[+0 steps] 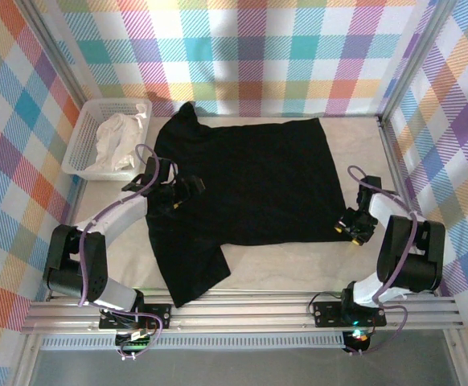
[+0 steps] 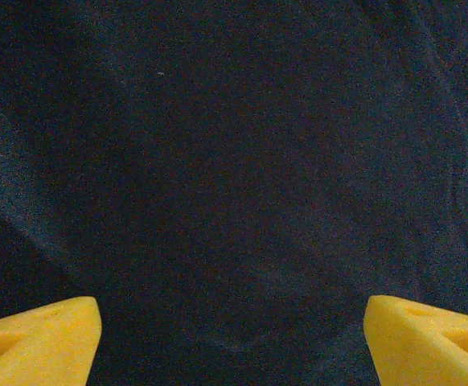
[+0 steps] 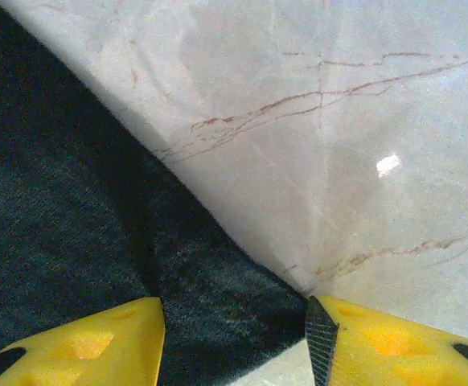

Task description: Fold the inside-out t-shirt

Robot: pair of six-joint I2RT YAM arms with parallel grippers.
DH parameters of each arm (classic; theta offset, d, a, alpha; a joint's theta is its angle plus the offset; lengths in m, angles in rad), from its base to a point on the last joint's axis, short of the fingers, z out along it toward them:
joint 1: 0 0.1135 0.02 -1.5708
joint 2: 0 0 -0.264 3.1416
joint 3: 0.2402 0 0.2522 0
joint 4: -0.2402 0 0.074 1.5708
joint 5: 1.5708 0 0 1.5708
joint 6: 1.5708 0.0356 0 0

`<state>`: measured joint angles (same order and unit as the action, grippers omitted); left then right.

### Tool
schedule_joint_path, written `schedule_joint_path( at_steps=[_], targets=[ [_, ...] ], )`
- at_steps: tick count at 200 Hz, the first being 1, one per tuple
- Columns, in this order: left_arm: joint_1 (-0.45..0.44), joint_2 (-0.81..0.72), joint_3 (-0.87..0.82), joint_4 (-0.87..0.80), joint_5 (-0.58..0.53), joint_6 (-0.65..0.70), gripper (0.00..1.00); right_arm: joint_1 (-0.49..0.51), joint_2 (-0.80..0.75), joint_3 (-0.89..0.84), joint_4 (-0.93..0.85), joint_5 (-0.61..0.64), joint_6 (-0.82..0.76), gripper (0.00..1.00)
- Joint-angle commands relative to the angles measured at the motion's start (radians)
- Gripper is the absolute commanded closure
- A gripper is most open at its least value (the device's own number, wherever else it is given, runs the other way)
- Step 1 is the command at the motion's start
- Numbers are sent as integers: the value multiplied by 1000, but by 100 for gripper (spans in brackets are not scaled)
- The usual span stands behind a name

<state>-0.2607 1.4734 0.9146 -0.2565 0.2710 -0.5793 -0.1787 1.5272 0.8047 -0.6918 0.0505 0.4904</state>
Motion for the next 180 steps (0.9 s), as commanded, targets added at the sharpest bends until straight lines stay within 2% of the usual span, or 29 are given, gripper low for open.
schedule_joint_path(
  at_steps=[1,38,68,90,131,153,180],
  targets=[
    [-8,-16,18,-13,12,24,15,-7,49,35,15,16,1,51],
    [-24,-42,18,-116,-1,44,15,-8,74,39,38,-15,-15,70],
    [-106,-105,-1,-304,-130,51,16,-6,42,34,52,-34,-40,86],
    [-187,-182,-70,-429,-204,-30,17,-6,8,30,58,-48,-59,93],
    [-348,-372,-206,-649,-294,-256,28,-5,-66,15,84,-93,-73,96],
    [-438,-447,-266,-758,-306,-381,32,-5,-108,1,100,-116,-73,96],
    [-464,-527,-345,-812,-279,-446,34,-5,-136,-11,113,-145,-73,96]
  ],
)
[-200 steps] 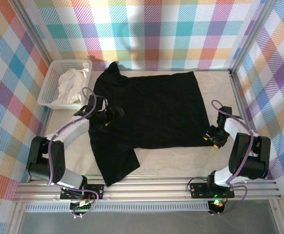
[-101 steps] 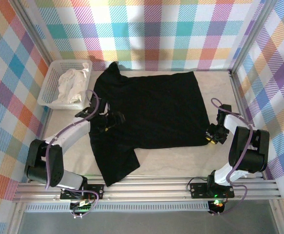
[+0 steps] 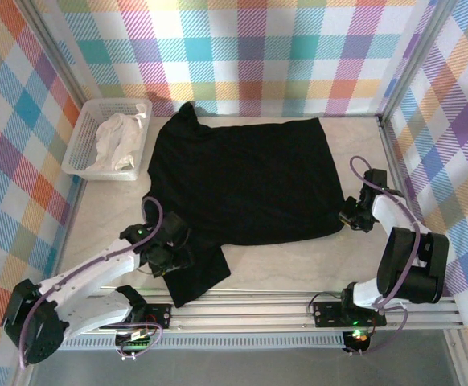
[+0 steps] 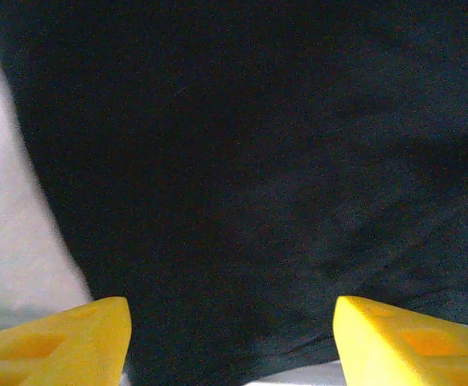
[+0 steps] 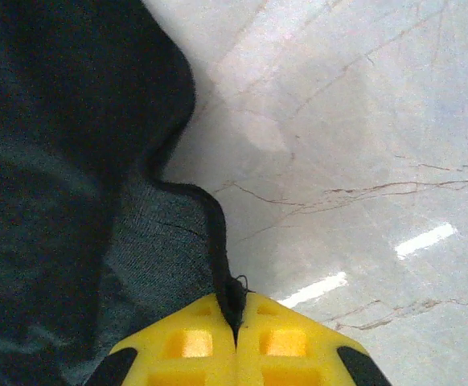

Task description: Fold the inside-out t-shirt

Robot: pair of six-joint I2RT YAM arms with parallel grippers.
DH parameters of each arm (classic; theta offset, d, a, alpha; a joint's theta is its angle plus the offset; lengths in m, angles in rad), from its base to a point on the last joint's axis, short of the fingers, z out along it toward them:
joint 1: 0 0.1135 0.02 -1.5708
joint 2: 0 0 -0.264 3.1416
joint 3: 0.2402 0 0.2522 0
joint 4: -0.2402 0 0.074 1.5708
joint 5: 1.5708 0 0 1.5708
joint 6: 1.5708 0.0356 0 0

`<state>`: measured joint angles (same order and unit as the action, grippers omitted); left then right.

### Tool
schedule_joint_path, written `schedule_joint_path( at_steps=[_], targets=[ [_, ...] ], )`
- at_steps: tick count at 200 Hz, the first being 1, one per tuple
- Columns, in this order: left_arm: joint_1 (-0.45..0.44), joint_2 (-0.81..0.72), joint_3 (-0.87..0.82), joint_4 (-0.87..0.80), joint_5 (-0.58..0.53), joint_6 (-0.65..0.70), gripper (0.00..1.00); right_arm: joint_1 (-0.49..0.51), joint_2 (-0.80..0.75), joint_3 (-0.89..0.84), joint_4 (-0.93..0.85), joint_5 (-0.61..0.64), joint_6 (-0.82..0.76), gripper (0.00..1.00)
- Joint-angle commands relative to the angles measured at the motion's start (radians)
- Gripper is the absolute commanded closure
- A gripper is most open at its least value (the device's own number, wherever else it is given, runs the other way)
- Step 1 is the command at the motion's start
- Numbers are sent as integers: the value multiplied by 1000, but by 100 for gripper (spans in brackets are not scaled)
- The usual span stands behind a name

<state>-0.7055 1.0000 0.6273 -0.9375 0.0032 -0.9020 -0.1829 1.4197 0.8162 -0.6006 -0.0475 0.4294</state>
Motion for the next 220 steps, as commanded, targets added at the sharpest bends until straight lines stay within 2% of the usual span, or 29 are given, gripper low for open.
schedule_joint_path(
  at_steps=[1,35,70,109,167,205,220],
  targets=[
    [-20,-55,-61,-130,-8,-125,34,-2,-28,-23,22,-48,-12,96],
    [-37,-10,-146,-32,133,-140,35,-2,-37,-24,29,-66,-14,96],
    [-90,-4,-144,-22,157,-159,39,-2,-54,-34,30,-63,-13,96],
    [-102,28,-171,60,178,-151,46,-1,-66,-34,19,-61,-15,96],
    [-103,39,-211,132,198,-141,73,-3,-86,-41,8,-40,-16,96],
    [-89,-48,-186,57,179,-137,100,-2,-79,-65,7,-10,-11,96],
    [-53,-110,-159,-3,181,-124,100,-4,-73,-75,6,3,-8,96]
  ],
)
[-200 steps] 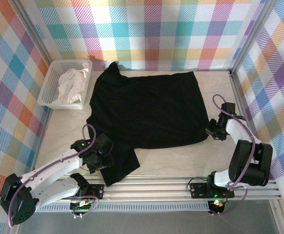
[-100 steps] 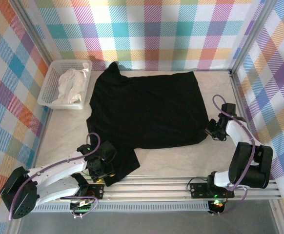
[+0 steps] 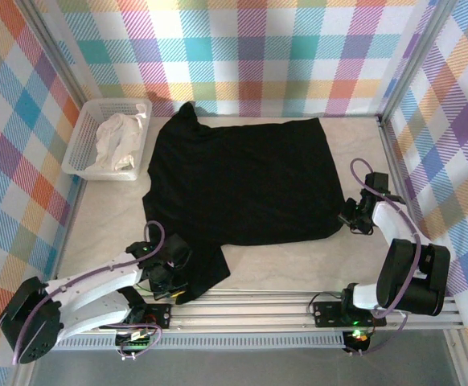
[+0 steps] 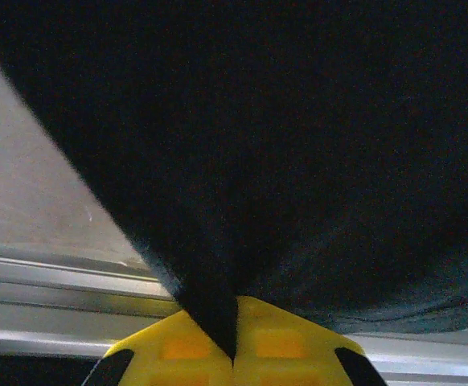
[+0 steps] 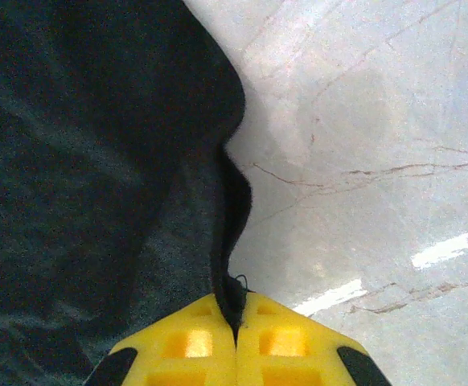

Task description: Fold the inside-out t-shirt

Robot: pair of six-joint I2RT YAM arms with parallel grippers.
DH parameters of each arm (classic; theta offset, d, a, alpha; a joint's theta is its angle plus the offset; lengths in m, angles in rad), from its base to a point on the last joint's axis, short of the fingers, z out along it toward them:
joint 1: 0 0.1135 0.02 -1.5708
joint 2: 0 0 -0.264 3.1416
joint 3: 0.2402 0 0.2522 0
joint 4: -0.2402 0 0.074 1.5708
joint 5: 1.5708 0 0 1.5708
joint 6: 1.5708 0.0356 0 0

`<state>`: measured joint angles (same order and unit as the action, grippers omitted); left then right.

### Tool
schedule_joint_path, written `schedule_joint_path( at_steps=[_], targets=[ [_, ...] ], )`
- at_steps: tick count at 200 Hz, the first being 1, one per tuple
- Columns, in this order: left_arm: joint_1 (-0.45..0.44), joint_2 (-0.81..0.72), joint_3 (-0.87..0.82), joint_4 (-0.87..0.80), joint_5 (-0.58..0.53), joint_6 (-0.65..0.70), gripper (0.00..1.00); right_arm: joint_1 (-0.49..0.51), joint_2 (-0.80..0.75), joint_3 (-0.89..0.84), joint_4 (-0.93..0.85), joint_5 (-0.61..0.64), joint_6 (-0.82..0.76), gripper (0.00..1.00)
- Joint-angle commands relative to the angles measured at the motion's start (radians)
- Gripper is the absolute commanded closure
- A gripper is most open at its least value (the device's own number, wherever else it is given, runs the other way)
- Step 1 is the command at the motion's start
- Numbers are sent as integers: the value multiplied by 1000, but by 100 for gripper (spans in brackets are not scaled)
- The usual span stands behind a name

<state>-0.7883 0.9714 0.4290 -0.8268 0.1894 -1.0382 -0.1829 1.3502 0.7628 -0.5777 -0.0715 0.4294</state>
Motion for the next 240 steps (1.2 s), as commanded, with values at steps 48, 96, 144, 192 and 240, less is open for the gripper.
schedule_joint_path(
  at_steps=[48,96,144,192,240],
  targets=[
    [298,-199,225,-271,78,167,100,-26,16,-8,-7,8,-10,95],
    [658,-57,509,-234,179,436,100,-26,57,94,-28,-30,-46,93],
    [771,105,649,-69,163,514,100,-26,141,221,-48,-53,-72,92],
    [811,248,755,10,119,560,100,-10,229,359,-70,-74,-91,91],
    [823,353,796,59,99,564,100,26,344,477,-73,-50,-90,91]
  ],
)
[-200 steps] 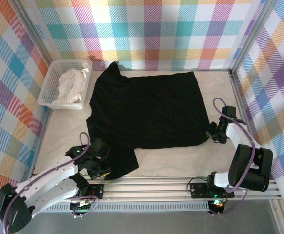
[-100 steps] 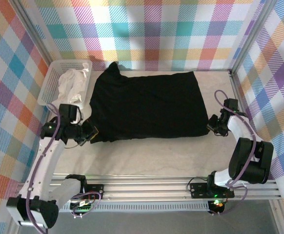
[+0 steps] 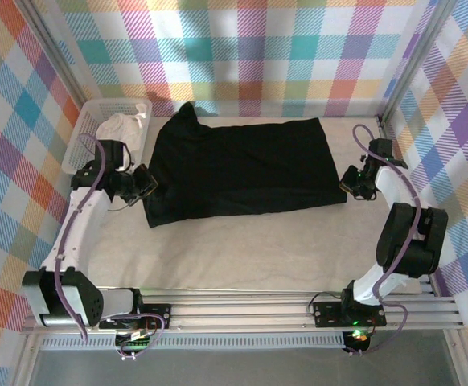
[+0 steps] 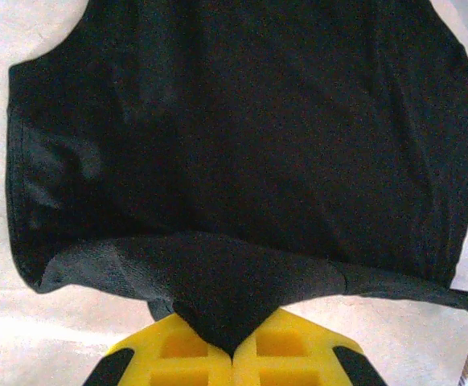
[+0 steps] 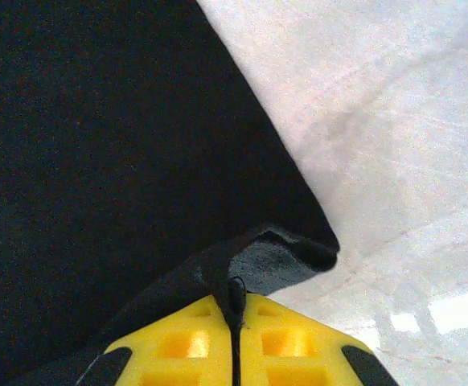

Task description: Fold the inside-out t-shirt

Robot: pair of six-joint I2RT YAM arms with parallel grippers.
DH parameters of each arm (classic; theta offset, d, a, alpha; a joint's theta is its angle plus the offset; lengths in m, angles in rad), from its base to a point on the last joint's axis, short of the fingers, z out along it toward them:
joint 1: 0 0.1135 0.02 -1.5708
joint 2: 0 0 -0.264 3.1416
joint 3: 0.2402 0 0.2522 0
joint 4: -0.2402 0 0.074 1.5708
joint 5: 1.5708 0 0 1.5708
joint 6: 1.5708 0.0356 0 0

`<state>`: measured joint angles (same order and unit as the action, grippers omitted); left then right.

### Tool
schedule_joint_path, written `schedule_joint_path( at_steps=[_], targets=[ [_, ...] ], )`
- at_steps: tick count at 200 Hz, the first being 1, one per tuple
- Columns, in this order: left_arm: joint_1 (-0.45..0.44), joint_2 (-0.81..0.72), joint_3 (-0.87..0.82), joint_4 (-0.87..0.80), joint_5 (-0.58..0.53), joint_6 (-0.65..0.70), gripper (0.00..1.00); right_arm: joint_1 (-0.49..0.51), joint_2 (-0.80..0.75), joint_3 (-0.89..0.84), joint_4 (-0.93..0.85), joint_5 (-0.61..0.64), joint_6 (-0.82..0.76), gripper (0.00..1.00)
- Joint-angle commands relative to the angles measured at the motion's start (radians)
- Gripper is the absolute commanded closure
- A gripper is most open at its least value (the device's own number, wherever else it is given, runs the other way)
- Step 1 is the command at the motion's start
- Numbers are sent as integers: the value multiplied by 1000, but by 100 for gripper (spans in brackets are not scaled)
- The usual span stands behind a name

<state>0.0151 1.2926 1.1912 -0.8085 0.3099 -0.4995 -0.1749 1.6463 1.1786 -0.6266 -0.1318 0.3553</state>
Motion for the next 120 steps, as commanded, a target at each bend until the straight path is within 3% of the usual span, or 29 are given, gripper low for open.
schedule_joint_path(
  at_steps=[1,83,120],
  targets=[
    [19,34,35,41,-22,26,100,18,52,63,-25,10,-16,91],
    [36,183,107,102,-34,15,100,55,206,211,-36,53,-16,91],
    [37,319,198,130,-51,-7,100,58,267,266,-32,64,-17,91]
  ],
)
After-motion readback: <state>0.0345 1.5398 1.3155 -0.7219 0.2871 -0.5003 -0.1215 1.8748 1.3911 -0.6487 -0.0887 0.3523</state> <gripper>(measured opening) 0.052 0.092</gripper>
